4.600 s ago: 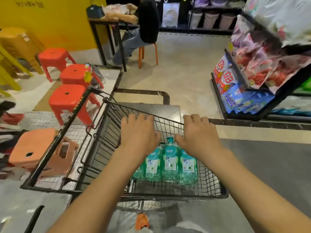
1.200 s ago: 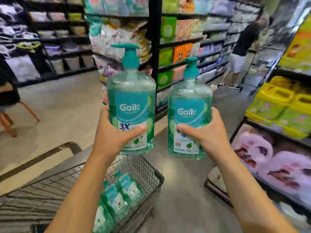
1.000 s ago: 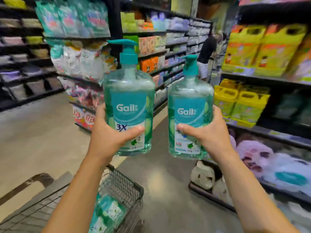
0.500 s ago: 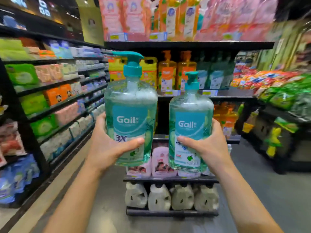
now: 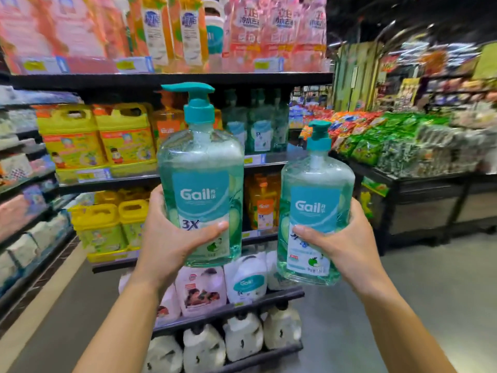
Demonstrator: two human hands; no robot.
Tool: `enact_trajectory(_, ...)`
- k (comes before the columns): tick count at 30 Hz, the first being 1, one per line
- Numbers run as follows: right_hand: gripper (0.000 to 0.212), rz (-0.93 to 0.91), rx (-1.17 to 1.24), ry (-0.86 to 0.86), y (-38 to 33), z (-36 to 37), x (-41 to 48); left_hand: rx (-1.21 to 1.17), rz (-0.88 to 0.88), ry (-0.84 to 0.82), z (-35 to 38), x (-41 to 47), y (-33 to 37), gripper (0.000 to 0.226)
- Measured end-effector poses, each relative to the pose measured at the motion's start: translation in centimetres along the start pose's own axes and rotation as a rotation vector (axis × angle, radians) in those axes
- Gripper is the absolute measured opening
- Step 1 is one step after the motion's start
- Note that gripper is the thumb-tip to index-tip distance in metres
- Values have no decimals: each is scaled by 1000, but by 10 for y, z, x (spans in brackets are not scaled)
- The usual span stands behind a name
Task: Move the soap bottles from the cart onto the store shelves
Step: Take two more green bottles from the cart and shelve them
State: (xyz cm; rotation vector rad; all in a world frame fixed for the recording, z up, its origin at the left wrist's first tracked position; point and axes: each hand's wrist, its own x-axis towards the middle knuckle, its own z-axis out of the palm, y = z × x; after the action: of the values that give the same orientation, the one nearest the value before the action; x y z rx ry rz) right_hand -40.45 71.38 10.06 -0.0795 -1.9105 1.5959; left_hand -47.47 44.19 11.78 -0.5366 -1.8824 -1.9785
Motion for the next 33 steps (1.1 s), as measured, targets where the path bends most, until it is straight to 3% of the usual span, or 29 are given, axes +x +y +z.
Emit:
enact_trajectory(6,83,-20,-29,68,20,-9,57,-54,64,-25,43,67,-38,108)
enact_trajectory(19,99,-70,-42,176,67,12,225,-100,141,-49,114,235,-119,102)
enact_trajectory(27,103,-177,93,134,108,14,299,10,168,-1,142,299,-147,117)
enact_trajectory(33,105,-278,187,97,124,10,358,90,208,38,166,330,-154,105)
